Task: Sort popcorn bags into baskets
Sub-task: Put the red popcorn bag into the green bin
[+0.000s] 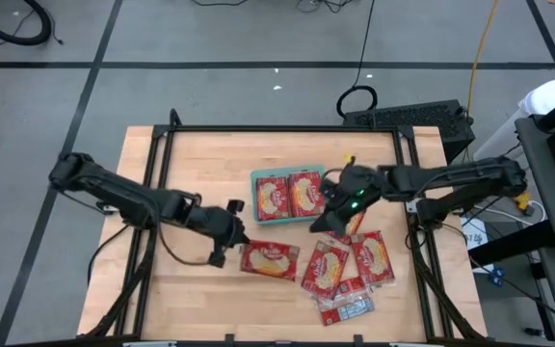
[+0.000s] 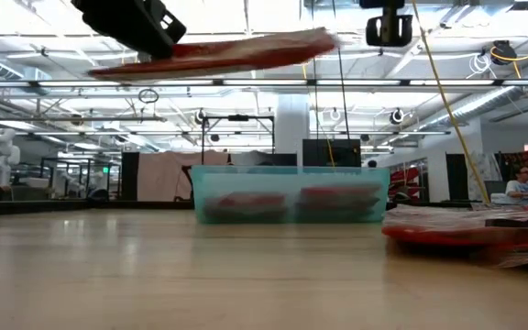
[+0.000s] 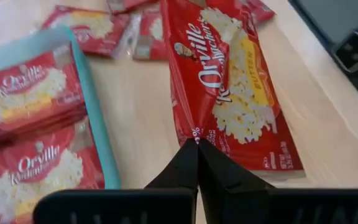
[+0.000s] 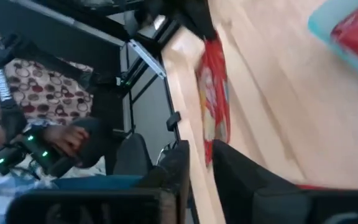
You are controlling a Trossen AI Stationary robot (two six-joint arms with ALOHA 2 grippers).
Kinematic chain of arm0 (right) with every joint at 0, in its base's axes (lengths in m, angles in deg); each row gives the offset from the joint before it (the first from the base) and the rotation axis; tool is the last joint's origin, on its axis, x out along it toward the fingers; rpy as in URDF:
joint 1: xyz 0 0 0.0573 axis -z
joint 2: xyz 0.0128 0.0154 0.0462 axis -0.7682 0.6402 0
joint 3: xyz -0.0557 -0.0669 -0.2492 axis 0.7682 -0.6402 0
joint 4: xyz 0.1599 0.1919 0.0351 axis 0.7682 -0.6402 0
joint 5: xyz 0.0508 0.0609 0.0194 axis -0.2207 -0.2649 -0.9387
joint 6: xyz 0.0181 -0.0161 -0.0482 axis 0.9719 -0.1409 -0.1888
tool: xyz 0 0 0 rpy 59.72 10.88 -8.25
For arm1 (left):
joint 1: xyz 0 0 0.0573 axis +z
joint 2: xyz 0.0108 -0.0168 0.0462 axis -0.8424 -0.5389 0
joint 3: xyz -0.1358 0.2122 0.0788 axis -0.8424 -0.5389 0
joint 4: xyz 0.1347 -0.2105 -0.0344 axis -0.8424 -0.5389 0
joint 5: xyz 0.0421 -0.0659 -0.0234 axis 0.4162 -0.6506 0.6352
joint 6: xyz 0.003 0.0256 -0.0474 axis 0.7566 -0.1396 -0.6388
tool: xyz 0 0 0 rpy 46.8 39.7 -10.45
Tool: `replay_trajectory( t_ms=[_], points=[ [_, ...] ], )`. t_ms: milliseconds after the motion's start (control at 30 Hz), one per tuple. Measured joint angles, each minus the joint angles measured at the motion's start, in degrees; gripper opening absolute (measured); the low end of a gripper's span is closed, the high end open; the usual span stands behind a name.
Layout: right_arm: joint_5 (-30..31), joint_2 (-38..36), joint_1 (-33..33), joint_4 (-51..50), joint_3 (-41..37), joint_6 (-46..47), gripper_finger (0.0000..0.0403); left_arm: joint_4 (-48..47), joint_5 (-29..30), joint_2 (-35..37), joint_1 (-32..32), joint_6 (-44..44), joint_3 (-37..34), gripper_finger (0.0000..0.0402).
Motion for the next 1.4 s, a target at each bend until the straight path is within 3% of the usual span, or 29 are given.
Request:
replay_trajectory(
  t_ms=[233, 567, 833, 1067, 1233, 1400],
  points=[
    [0.5, 9.2, -1.3, 2.9, 5.3, 4.2, 0.0122, -5.3, -3.6, 4.9, 6.3, 8.3, 0.0, 0.0001],
    [1.7, 22.3, 4.2, 0.1, 20.6, -7.3, 0.0153, -9.3, -3.7, 8.4, 11.5, 19.5, 0.0, 0.0001],
    [-2.6, 28.0, 6.2, 0.4, 21.2, -15.9, 0.0153, -10.5, -3.0, 8.3, 11.6, 22.3, 0.0, 0.0001],
    [-2.7, 30.9, 5.8, 0.2, 21.2, -19.1, 0.0153, -10.5, -2.7, 8.3, 11.6, 23.0, 0.0, 0.0002],
    [-2.7, 31.8, 5.5, -0.7, 21.2, -21.2, 0.0122, -10.5, -1.4, 8.3, 11.6, 23.1, 0.0, 0.0003],
    [-2.6, 32.5, 5.5, -1.4, 21.1, -19.8, 0.0044, -10.4, -1.0, 8.3, 11.6, 22.6, 0.0, 0.0007]
  ],
)
